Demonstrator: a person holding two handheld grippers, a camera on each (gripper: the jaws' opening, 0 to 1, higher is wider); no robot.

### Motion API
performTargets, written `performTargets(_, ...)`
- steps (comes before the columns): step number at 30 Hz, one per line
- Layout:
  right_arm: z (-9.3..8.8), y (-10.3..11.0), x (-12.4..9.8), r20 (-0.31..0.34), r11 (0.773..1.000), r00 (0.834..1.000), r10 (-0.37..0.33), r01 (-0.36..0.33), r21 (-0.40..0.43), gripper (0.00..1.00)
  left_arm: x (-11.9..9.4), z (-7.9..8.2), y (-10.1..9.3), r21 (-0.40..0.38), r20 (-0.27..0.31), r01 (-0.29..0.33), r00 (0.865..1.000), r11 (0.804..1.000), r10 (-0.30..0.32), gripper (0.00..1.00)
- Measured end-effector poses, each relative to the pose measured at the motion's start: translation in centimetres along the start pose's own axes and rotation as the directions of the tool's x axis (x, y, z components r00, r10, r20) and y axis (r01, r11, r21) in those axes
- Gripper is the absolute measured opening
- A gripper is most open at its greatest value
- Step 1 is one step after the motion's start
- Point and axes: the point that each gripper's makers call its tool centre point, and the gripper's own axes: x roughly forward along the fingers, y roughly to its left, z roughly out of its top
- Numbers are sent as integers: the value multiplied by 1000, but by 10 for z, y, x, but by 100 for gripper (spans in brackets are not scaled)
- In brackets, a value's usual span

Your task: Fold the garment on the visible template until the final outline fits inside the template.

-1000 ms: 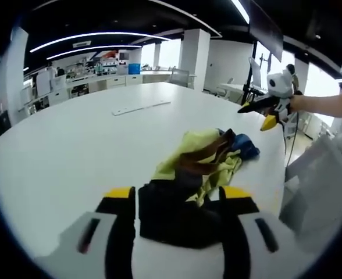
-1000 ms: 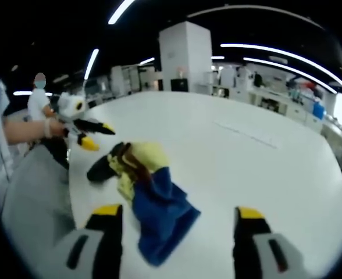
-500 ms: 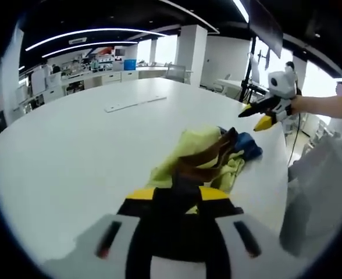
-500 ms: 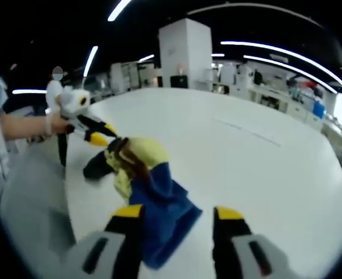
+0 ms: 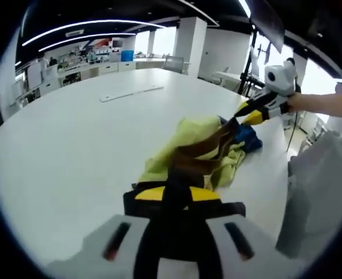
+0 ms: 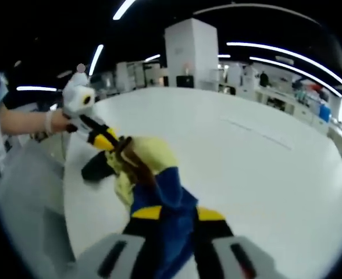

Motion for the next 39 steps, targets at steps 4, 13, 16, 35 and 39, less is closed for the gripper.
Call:
performTargets(4, -2, 0, 6, -9, 1000, 1000, 14, -14, -7, 14, 4, 0, 5, -5, -3, 0, 1000, 1000, 0, 10)
performTargets(13, -6, 1, 11, -12, 1000, 1000, 14, -14, -5, 12, -1, 6, 7, -16, 11, -17, 1000, 1000, 17, 0)
performTargets(16, -4, 1, 14, -8, 1000, 1000, 9, -9, -13, 12, -7, 14, 9, -24, 39, -36, 999, 999, 37, 0)
performTargets(35, 47, 10, -4, 114, 1000, 993, 21, -23, 13, 0, -35, 55, 29, -32, 148, -119, 981, 992, 123, 0)
performTargets(39, 73, 8, -24, 160, 1000, 987, 23, -21, -15, 0, -47, 78, 25, -22, 200, -131, 971, 991, 133, 0)
